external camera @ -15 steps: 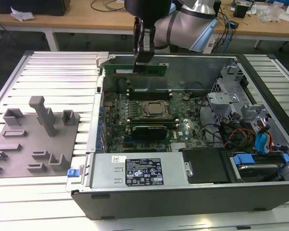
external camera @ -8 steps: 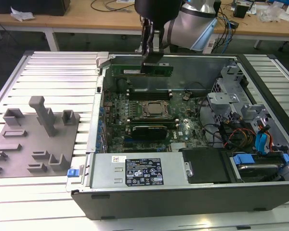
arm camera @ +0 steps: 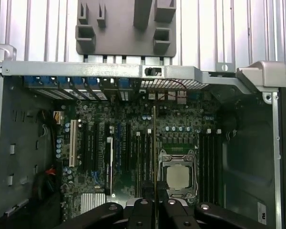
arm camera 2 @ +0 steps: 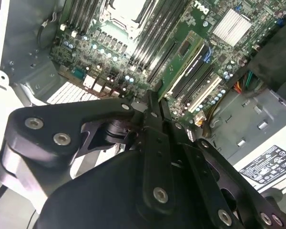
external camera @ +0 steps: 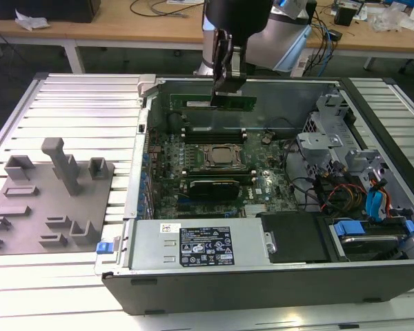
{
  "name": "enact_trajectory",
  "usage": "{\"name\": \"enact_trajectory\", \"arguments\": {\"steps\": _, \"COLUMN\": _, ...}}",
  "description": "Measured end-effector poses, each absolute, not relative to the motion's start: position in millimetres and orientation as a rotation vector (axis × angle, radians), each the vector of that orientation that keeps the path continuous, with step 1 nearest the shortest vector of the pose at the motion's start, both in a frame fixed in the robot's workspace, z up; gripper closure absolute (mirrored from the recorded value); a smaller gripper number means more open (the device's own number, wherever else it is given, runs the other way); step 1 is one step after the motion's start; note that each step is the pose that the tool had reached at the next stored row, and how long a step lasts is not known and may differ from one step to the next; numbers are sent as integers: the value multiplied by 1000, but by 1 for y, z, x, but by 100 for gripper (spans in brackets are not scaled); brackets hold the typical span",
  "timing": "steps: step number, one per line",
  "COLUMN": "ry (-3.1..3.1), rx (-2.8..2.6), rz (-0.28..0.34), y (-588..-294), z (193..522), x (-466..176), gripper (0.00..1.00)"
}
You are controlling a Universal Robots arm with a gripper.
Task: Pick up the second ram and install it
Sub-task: 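Pick up the second ram and move it above second insertion slot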
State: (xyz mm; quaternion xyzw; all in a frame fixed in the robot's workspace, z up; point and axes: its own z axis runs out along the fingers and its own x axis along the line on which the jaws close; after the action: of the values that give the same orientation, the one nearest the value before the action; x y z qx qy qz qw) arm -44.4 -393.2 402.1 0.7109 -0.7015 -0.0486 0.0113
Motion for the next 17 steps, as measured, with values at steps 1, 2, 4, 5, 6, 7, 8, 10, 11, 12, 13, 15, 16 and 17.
{"name": "enact_trajectory", "arguments": {"steps": 1, "ry": -2188, "rx": 2217, "rz": -152, "y": -393, "z": 401, "x": -43, "gripper": 86}}
{"name": "enact_trajectory", "arguments": {"steps": 2, "ry": -2187, "rx": 2217, "rz": -153, "y": -393, "z": 401, "x": -41, "gripper": 86}}
{"name": "enact_trajectory", "arguments": {"steps": 4, "ry": -2187, "rx": 2216, "rz": -155, "y": -392, "z": 399, "x": -36, "gripper": 86}}
{"name": "enact_trajectory", "arguments": {"steps": 5, "ry": -2186, "rx": 2215, "rz": -156, "y": -392, "z": 398, "x": -33, "gripper": 86}}
{"name": "enact_trajectory", "arguments": {"steps": 6, "ry": -2185, "rx": 2214, "rz": -158, "y": -391, "z": 396, "x": -30, "gripper": 86}}
{"name": "enact_trajectory", "arguments": {"steps": 7, "ry": -2185, "rx": 2214, "rz": -158, "y": -391, "z": 395, "x": -28, "gripper": 86}}
{"name": "enact_trajectory", "arguments": {"steps": 8, "ry": -2185, "rx": 2213, "rz": -160, "y": -391, "z": 394, "x": -26, "gripper": 86}}
{"name": "enact_trajectory", "arguments": {"steps": 10, "ry": -2184, "rx": 2212, "rz": -161, "y": -390, "z": 392, "x": -21, "gripper": 86}}
{"name": "enact_trajectory", "arguments": {"steps": 11, "ry": -2183, "rx": 2212, "rz": -162, "y": -390, "z": 391, "x": -19, "gripper": 86}}
{"name": "enact_trajectory", "arguments": {"steps": 12, "ry": -2183, "rx": 2211, "rz": -163, "y": -389, "z": 391, "x": -16, "gripper": 86}}
{"name": "enact_trajectory", "arguments": {"steps": 13, "ry": -2182, "rx": 2211, "rz": -164, "y": -389, "z": 390, "x": -14, "gripper": 86}}
{"name": "enact_trajectory", "arguments": {"steps": 15, "ry": -2182, "rx": 2210, "rz": -165, "y": -389, "z": 388, "x": -10, "gripper": 86}}
{"name": "enact_trajectory", "arguments": {"steps": 16, "ry": -2181, "rx": 2210, "rz": -166, "y": -388, "z": 387, "x": -8, "gripper": 86}}
{"name": "enact_trajectory", "arguments": {"steps": 17, "ry": -2181, "rx": 2209, "rz": -167, "y": -388, "z": 387, "x": -6, "gripper": 86}}
